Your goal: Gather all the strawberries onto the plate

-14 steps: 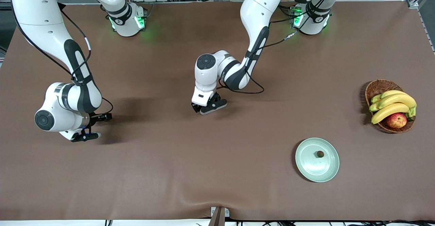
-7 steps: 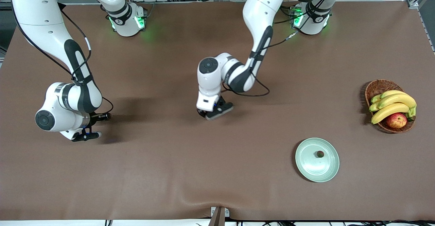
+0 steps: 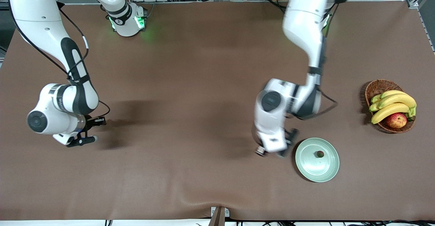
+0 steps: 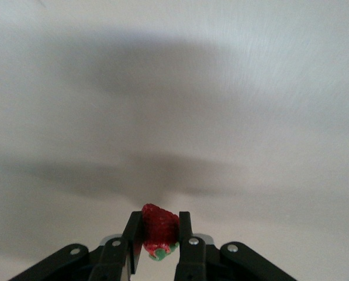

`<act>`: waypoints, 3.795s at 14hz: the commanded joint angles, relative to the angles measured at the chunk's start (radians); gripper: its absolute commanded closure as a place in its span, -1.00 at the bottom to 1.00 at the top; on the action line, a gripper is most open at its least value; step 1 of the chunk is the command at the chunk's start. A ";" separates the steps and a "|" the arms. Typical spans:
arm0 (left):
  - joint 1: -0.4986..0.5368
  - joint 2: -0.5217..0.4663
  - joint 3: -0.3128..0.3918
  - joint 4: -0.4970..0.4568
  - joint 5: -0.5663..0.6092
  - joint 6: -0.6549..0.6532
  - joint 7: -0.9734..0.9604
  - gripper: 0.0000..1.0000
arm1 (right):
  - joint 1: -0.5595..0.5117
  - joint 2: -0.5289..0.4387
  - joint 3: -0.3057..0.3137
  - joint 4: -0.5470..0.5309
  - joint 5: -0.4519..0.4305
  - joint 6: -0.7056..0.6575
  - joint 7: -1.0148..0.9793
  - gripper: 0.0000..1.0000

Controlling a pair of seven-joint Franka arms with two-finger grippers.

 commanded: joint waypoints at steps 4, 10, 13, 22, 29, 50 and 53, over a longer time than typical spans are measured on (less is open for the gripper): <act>0.154 0.024 -0.008 -0.012 0.026 -0.009 -0.016 1.00 | 0.048 -0.022 0.138 0.173 -0.002 -0.104 0.385 1.00; 0.156 0.063 -0.009 -0.023 0.028 -0.009 -0.003 -0.99 | 0.172 -0.008 0.268 0.170 0.141 -0.087 0.822 1.00; 0.140 0.046 -0.008 -0.023 0.028 -0.010 0.007 -1.00 | 0.269 0.032 0.267 0.167 0.209 -0.037 0.861 1.00; -0.028 0.014 -0.008 -0.021 0.025 -0.047 -0.006 -1.00 | 0.436 0.147 0.262 0.164 0.209 0.148 0.869 1.00; -0.067 0.014 -0.077 -0.009 -0.018 -0.046 -0.081 -1.00 | 0.458 0.175 0.255 0.160 0.203 0.198 0.867 -0.84; -0.197 0.067 -0.292 0.008 0.121 -0.043 -0.180 -1.00 | 0.041 -0.437 0.212 0.169 -0.027 -0.412 0.691 -1.00; -0.197 0.067 -0.302 0.008 0.120 -0.043 -0.177 -1.00 | -0.059 -0.509 0.210 0.170 -0.058 -0.498 0.497 -1.00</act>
